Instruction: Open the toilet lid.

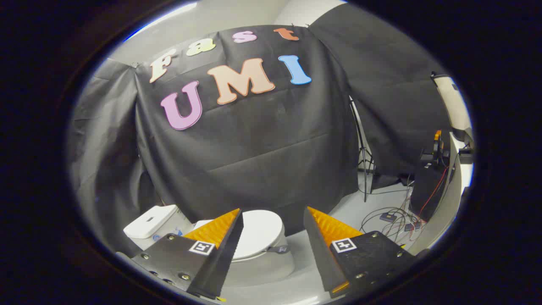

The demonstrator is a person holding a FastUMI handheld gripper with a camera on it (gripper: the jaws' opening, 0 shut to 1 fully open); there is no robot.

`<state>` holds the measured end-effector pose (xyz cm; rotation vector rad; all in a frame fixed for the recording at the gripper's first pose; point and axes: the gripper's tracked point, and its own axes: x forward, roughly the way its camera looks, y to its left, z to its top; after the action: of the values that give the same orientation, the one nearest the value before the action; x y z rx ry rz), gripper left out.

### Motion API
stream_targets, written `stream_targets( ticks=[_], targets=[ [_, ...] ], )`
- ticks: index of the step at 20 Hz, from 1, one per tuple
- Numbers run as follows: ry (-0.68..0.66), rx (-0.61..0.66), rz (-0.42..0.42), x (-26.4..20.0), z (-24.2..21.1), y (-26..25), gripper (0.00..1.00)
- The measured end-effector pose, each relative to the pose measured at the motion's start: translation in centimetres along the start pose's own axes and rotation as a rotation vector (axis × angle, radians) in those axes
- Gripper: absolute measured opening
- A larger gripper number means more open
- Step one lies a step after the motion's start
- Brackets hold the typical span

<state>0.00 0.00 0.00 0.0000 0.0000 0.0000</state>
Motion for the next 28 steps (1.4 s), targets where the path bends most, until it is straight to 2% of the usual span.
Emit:
stream_targets(
  ticks=[8,10,17,19,25,28],
  targets=[
    [0.114,0.093,-0.039,1.1,-3.9,-1.9,0.85],
    [0.141,0.124,-0.060,1.3,-5.2,-2.7,0.82],
    [0.182,0.332,-0.131,2.2,-10.4,-6.4,0.80],
    [0.173,0.440,-0.159,2.7,-12.1,-7.4,0.78],
    [0.122,0.840,-0.168,4.8,-18.2,-7.4,0.77],
    [0.106,0.968,-0.216,6.8,-21.5,-6.9,0.77]
  ],
)
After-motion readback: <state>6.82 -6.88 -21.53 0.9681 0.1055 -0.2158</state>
